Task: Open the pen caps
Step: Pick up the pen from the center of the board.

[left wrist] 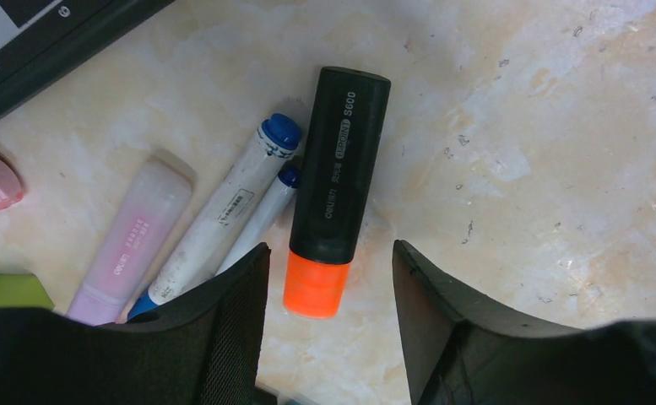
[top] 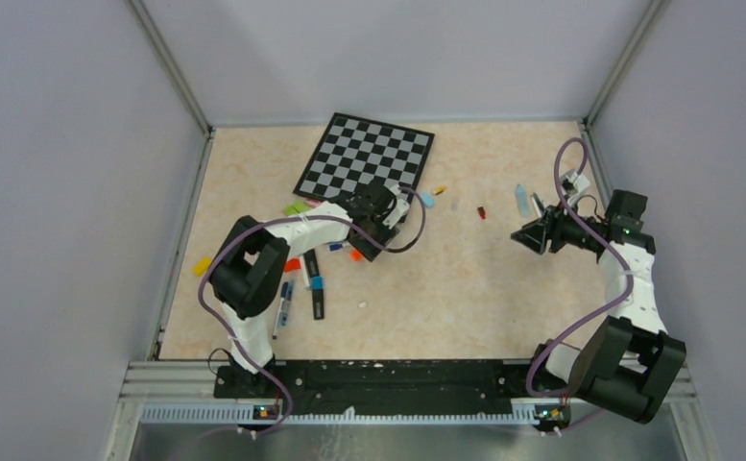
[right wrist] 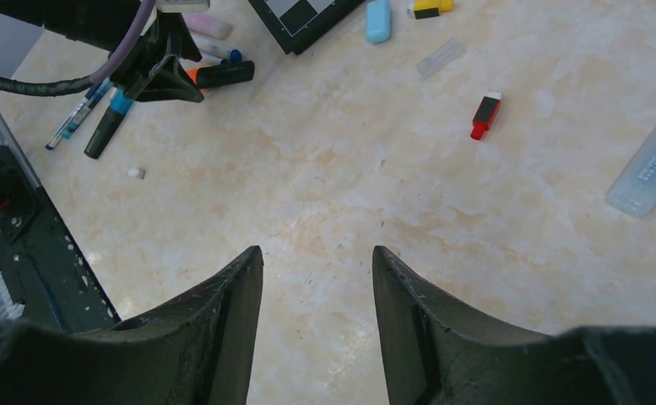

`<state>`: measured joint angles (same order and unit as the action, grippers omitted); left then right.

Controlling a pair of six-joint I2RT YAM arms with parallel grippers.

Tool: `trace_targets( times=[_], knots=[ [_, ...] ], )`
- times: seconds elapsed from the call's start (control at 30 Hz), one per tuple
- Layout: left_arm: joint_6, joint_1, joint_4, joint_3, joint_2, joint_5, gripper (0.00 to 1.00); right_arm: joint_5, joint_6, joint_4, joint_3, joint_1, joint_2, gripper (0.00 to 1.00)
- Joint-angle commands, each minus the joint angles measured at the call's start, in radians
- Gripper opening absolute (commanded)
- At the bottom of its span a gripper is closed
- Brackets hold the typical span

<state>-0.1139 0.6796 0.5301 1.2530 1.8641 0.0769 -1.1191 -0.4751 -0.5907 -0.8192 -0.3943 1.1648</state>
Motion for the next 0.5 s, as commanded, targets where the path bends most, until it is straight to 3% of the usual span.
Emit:
trace_targets(
  times=[0.0,0.2,0.47],
  knots=[
    [-0.049,-0.011,0.017,0.051,0.001,-0.013,0.58,-0.025,-0.006,0.032,-0.009,0.009,-0.022,0.5],
    [-0.048,-0.033,0.024,0.041,0.015,-0.109,0.54,-0.019,-0.006,0.035,-0.008,0.011,-0.016,0.5],
    [-0.045,-0.037,0.017,0.027,0.026,-0.135,0.5,-0.016,-0.005,0.036,-0.006,0.01,-0.013,0.49]
  ],
)
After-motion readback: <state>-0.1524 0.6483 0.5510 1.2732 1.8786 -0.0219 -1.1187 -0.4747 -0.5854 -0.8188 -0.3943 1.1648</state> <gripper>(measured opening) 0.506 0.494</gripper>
